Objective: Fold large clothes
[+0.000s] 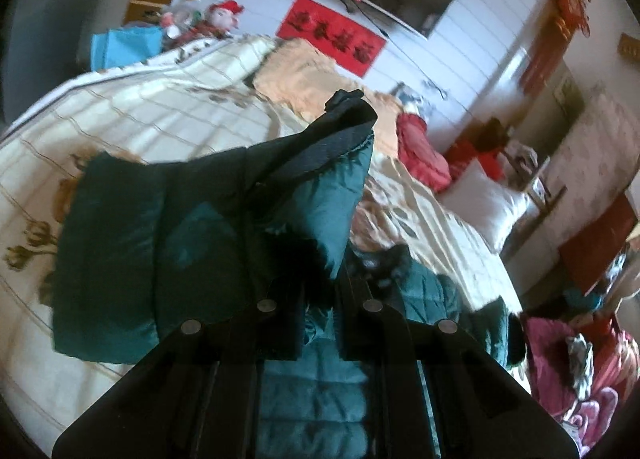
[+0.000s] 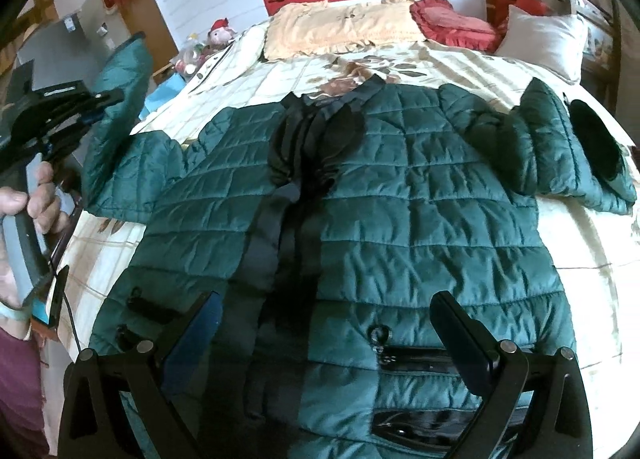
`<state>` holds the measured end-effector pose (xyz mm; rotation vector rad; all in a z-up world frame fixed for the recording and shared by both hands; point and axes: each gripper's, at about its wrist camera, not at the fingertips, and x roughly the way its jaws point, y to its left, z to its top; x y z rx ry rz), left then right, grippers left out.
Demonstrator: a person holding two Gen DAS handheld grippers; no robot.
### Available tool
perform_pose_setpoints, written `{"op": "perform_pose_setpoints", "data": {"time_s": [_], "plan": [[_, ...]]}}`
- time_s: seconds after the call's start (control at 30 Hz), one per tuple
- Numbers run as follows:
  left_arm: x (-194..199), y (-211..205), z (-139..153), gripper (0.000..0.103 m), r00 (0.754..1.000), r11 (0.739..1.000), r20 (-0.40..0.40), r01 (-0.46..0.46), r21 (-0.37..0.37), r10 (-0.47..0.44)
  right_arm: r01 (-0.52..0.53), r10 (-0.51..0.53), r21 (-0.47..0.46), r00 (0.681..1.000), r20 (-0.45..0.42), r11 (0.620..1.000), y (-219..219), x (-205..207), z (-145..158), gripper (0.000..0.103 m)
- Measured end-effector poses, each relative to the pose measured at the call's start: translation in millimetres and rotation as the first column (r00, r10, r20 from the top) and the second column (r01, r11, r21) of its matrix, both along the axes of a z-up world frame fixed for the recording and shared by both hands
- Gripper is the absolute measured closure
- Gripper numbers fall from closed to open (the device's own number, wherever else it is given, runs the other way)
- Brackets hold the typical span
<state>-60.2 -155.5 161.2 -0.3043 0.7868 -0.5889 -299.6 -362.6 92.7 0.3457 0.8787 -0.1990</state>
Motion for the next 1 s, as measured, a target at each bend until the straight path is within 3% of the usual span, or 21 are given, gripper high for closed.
{"op": "perform_pose_setpoints", "data": {"time_s": [0.43,0.83,0.9,1.0], "plan": [[-34,-109,-36,0.094,0.981,0.979,-0.068,0.189,0.071,-0.184,0.06,-0.06,0.03,0.998,0.006,0.998,-29,-17,-5,0.0],[-58,-162,-69,0.093,0.957,0.94,-0.089,0.288,0.182,-0.275,0.114,-0.113,0.065,0.993,-0.016,0.991,-53,-28,-15,0.0],[-60,-165,-75,0.092,0.95,0.934,-0.111,0.309,0.179,-0.293,0.118,-0.117,0.07,0.993,-0.019,0.991,-56,-29,-16,0.0],[-64,-170,-77,0.08,0.941,0.923,-0.125,0.335,0.189,-0.316,0.118,-0.117,0.069,0.993,-0.025,0.991,-58,-29,-17,0.0]]}}
